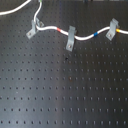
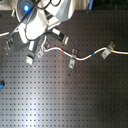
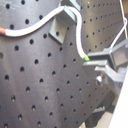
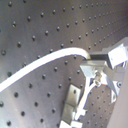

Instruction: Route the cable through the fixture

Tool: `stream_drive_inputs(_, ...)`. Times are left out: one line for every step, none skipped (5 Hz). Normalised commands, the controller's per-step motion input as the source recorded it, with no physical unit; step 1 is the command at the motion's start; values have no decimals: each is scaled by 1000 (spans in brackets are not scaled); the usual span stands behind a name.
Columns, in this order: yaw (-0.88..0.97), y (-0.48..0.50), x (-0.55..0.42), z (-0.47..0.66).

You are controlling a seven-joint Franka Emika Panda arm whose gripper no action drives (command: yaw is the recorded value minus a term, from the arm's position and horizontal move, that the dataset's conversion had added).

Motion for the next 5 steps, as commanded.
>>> stream_drive_inputs(546, 332, 61, 231)
stream_drive_inputs(563, 352, 58, 106)
stream_drive_inputs(580, 333, -14, 63)
stream_drive_inputs(651, 399, -29, 132)
stream_drive_inputs(374, 104, 93, 329)
